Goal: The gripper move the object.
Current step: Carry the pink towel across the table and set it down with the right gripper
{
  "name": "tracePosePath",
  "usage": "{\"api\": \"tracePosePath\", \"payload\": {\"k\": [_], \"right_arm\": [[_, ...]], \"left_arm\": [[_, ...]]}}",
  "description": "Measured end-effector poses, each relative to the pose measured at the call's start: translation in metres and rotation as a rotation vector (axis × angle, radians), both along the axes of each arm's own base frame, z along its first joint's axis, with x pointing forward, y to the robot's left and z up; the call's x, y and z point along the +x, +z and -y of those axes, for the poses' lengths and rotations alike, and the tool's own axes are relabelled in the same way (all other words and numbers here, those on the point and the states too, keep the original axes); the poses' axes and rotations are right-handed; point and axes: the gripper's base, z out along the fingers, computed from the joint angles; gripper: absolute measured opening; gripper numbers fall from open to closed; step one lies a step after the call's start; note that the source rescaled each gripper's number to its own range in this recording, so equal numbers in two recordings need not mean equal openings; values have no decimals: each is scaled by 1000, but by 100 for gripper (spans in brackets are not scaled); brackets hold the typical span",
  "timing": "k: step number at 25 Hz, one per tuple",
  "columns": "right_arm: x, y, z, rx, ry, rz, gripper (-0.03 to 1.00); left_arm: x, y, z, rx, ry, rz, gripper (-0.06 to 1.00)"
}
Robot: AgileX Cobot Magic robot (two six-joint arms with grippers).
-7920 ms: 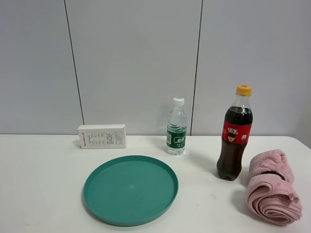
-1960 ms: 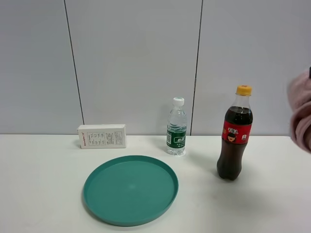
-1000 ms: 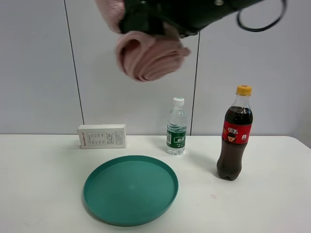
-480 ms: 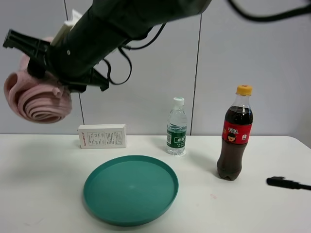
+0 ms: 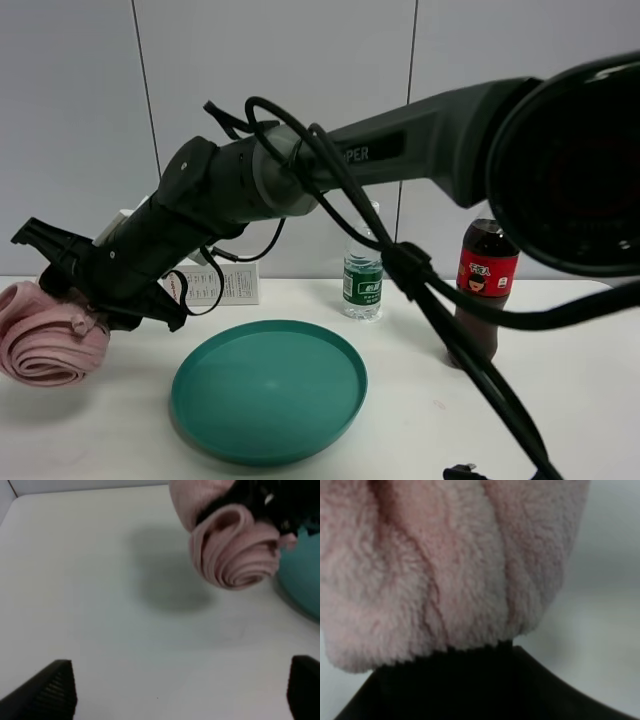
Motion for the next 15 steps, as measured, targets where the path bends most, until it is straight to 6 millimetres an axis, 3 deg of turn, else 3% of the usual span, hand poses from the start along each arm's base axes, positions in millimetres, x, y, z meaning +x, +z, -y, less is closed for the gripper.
{"api": "tracePosePath", "payload": {"k": [15], "right_arm": [[0,-52,1,-87,-6,-59,0]], "left_arm": [[0,0,0,0,0,0,100]]}}
